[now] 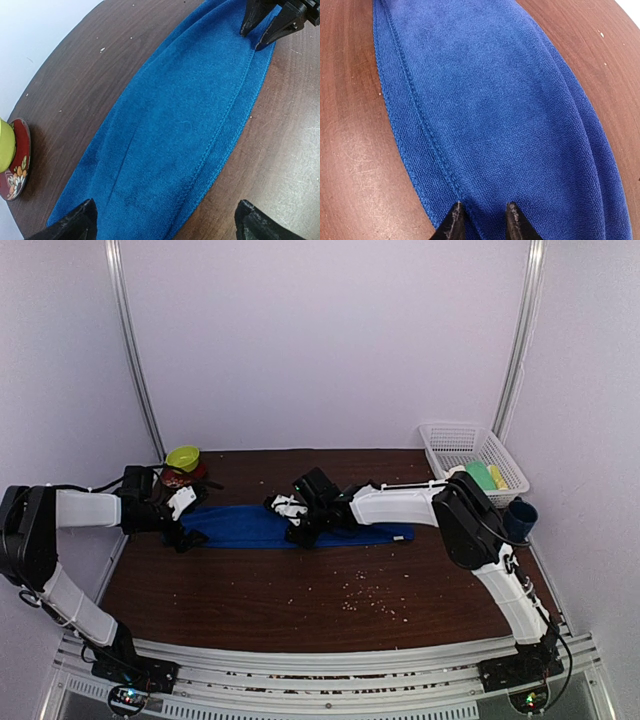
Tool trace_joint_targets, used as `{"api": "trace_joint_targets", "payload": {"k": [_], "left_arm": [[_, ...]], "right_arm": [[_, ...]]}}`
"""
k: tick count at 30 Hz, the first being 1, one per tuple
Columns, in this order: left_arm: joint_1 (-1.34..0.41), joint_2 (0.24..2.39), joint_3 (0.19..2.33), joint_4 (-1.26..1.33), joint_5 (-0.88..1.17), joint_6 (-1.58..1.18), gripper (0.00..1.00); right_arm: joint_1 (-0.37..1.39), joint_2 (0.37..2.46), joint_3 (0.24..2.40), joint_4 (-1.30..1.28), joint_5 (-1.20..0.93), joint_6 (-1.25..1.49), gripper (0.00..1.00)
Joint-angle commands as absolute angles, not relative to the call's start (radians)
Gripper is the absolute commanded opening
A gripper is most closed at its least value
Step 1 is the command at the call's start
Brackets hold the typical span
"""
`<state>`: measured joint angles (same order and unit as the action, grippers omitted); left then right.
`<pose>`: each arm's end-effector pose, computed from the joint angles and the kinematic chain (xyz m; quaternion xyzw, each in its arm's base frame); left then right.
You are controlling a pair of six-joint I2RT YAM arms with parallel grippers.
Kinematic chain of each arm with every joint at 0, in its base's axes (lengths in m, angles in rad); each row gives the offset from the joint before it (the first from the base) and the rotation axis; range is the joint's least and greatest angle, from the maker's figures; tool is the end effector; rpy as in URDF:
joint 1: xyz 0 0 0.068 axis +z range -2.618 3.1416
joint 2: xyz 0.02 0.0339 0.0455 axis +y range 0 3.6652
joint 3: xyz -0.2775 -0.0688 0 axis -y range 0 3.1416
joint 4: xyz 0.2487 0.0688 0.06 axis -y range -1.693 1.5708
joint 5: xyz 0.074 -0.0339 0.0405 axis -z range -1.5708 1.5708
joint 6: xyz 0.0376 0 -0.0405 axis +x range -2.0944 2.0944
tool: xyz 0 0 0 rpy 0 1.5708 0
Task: Roll the towels
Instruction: Adjust the towel at the center of the board.
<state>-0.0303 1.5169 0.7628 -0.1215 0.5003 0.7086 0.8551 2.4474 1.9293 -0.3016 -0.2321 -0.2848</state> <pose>0.2953 -0.0270 0.1819 0.4076 0.8190 -0.1097 0.3887 0.3573 0.4241 0.1392 -0.5344 0.7551 0.2059 0.3193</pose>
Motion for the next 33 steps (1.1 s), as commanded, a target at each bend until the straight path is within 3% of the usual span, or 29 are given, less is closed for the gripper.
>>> {"api": "trace_joint_targets", "payload": {"k": [1, 8, 14, 24, 33], "left_arm": [[-0.037, 1.529, 0.759, -0.087, 0.502, 0.702, 0.98], [-0.038, 1.529, 0.759, -0.087, 0.502, 0.702, 0.98], [-0.037, 1.529, 0.758, -0.087, 0.500, 0.701, 0.98], [-0.039, 1.529, 0.758, -0.087, 0.499, 0.700, 0.98], [-0.040, 1.535, 0.763, -0.091, 0.487, 0.704, 0.98]], "right_arm": [[0.850, 2.468, 1.960, -0.315, -0.243, -0.286, 0.31], [0.850, 2.476, 1.963, -0.316, -0.235, -0.285, 0.31], [0.851, 2.483, 1.963, -0.321, -0.245, -0.285, 0.26], [0.850, 2.484, 1.973, -0.326, -0.276, -0.273, 0.01], [0.851, 2.444, 1.981, -0.336, -0.293, -0.258, 0.04]]}}
